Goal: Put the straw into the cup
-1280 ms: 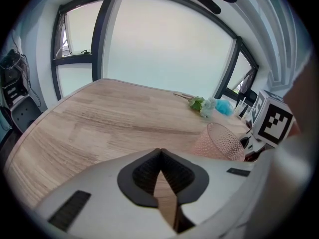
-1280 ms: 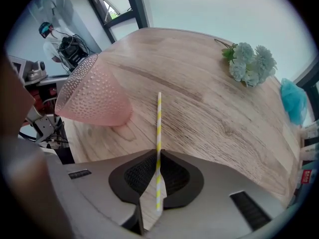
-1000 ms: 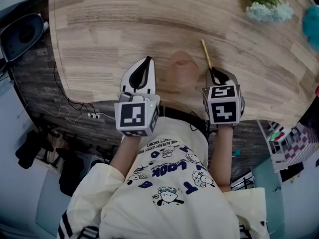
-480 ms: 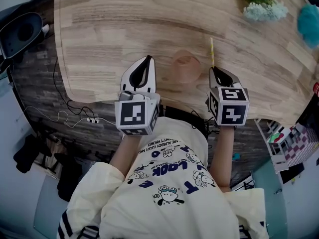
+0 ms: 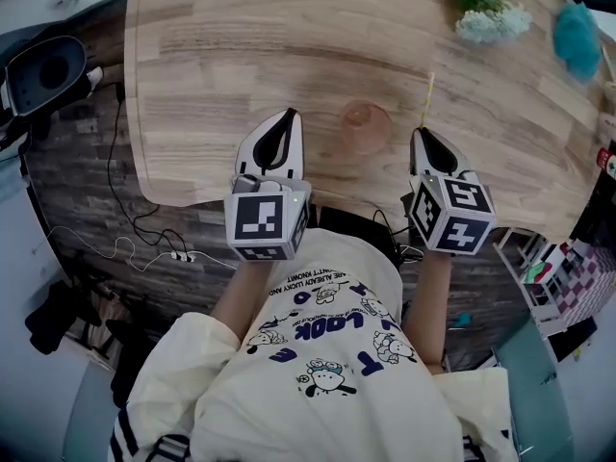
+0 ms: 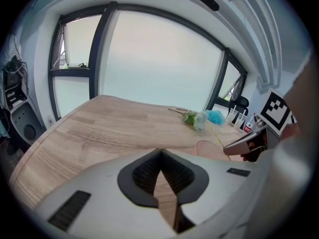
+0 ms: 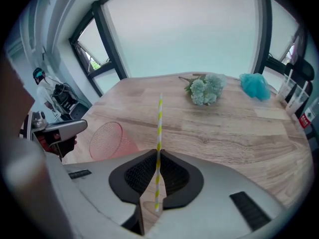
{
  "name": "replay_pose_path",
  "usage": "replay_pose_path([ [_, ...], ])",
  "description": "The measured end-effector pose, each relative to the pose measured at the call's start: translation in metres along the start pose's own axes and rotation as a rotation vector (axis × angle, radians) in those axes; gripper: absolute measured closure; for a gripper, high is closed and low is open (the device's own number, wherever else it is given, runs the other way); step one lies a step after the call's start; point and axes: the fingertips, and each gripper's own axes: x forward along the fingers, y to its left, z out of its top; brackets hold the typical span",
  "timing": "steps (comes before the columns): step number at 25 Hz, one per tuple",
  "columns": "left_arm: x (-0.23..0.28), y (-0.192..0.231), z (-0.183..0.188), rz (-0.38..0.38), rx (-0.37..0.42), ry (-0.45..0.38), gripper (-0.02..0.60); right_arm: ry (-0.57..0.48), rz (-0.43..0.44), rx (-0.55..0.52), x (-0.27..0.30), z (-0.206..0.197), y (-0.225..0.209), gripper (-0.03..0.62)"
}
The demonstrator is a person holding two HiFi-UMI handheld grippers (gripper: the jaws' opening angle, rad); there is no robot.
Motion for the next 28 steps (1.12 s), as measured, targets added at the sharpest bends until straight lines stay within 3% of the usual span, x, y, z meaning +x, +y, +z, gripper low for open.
replay_pose_path([
  [5,-0.006,-0.002,0.012,-0.029,0.001,-0.039,0.549,-0.133,0.011,0.083,-0.019,0.021,0.006,0.574],
  [16,-0.023,-0.018,0.043,-0.1,0.041,-0.13,0.549,-0.449,0.015,0.071,-0.067,0.082,0.034,0.574],
  [28,-0.039,-0.021,0.067,-0.126,0.071,-0.203,0.549,-0.556,0.084,0.044,-0.071,0.1,0.077,0.574],
])
